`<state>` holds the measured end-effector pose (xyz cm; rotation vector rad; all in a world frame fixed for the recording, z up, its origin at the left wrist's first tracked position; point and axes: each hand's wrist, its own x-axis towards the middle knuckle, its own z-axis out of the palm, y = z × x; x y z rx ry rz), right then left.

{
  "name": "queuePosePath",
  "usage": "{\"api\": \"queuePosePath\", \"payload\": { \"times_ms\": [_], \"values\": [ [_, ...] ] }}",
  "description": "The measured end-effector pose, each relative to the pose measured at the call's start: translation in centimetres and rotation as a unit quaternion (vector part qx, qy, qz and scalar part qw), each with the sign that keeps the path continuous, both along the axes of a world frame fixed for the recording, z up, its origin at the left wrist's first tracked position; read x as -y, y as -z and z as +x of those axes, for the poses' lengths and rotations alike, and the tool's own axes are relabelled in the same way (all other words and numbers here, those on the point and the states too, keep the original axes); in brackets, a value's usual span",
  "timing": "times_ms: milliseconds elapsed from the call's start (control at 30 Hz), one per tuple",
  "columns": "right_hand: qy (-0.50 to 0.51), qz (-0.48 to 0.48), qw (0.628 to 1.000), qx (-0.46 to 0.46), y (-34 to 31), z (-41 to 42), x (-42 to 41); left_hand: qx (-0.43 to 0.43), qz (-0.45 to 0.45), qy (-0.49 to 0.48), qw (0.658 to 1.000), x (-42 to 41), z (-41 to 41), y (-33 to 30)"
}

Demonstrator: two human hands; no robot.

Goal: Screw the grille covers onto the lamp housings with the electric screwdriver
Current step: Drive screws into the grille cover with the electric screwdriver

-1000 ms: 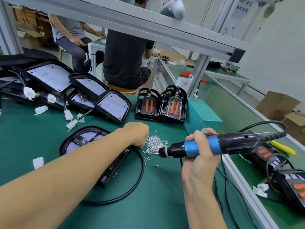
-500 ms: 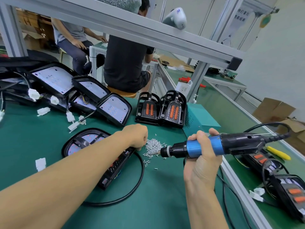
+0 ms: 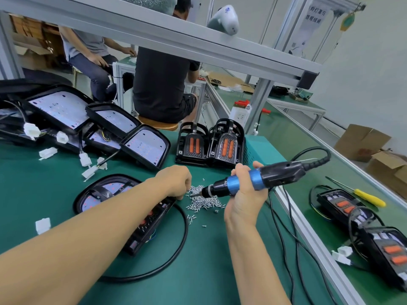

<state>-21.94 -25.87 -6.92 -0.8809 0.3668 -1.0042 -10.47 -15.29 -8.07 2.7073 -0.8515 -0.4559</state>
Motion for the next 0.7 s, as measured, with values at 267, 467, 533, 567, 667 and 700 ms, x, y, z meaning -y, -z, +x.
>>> {"api": "queuePosePath", "payload": {
  "times_ms": [267,467,533,567,667,700],
  "values": [
    [0.000,-0.006,1.000,-0.007,1.1,1.1,-0.3,0.028,0.017,0.013,0.999,0.5,-0.1,0.2],
    [0.003,-0.008,1.000,0.007,1.0,1.0,-0.4,0.026,0.024,0.026,0.999,0.4,-0.4,0.0],
    [0.015,-0.014,1.000,0.003,0.9,0.9,-0.3,0.024,0.026,0.034,0.999,0.4,-0.6,-0.3],
    [0.019,-0.015,1.000,0.001,0.8,0.8,-0.2,0.023,0.025,0.039,0.999,0.3,-0.7,-0.4],
    [0.016,-0.009,1.000,0.011,0.0,0.5,-0.2,0.019,0.003,0.051,0.999,-0.2,-1.1,-1.0],
    [0.016,-0.006,1.000,0.019,-0.4,0.4,-0.2,0.020,-0.015,0.052,0.998,-0.5,-1.2,-1.4]
  ]
}}
